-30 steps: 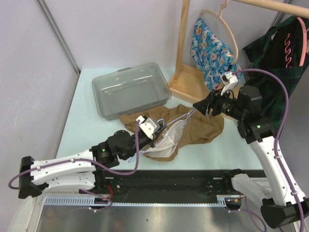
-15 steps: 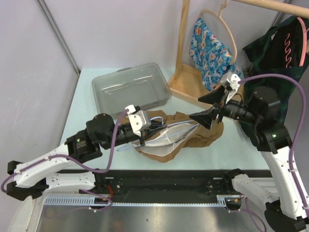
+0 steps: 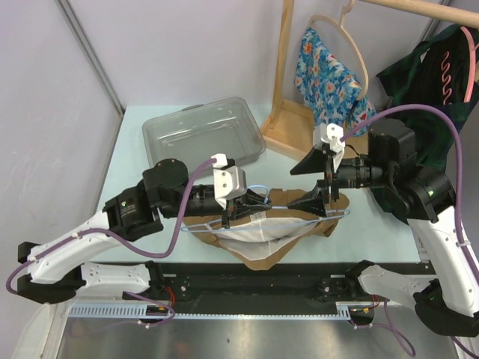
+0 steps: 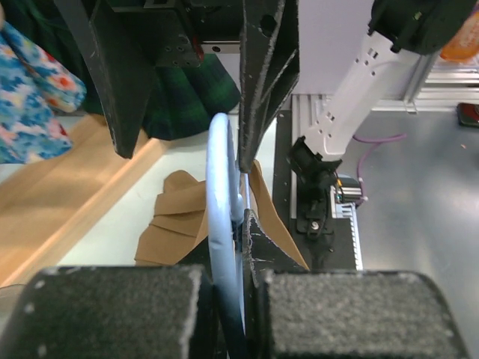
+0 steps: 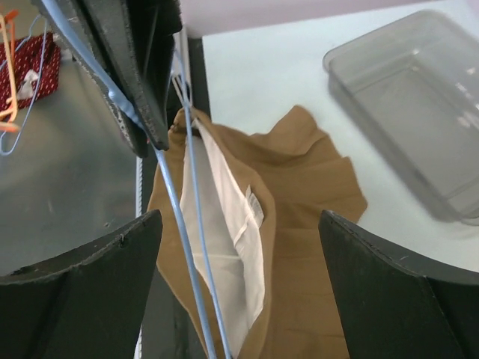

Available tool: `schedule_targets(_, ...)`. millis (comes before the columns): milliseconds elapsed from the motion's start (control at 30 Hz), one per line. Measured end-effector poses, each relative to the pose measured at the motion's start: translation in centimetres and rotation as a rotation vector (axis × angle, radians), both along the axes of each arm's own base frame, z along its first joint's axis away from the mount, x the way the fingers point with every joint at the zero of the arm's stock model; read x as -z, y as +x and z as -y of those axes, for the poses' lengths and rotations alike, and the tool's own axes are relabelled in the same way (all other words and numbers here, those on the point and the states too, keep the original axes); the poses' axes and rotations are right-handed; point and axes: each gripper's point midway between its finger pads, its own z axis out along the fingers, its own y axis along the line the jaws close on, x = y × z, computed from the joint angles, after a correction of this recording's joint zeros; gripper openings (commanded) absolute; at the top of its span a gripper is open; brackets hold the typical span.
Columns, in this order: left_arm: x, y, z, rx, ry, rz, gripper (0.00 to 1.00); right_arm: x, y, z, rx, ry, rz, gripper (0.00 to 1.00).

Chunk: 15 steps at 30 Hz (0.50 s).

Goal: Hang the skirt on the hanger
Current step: Pass the hanger from the left arm to the right

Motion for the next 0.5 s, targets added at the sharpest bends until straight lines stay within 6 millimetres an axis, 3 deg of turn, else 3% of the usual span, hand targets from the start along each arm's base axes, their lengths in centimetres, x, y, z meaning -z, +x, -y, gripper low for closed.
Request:
schedule_targets(333, 0.5, -0.5, 0.4, 0.024, 0.012, -0.039, 0.00, 2.2, -2.9, -0.4, -0.095, -0.080, -0.062, 0.83)
schedule_targets(467, 0.4, -0.5, 0.4, 0.028, 0.010, -0.041, 0.00, 3.3, -3.7, -1.4, -0.139, -0.121, -0.103, 0.71)
schedule_targets(500, 0.4, -0.6, 0.4, 0.028, 0.009, -0.041, 0.00, 3.8, -3.8, -1.8, -0.148, -0.134, -0.115, 0.55)
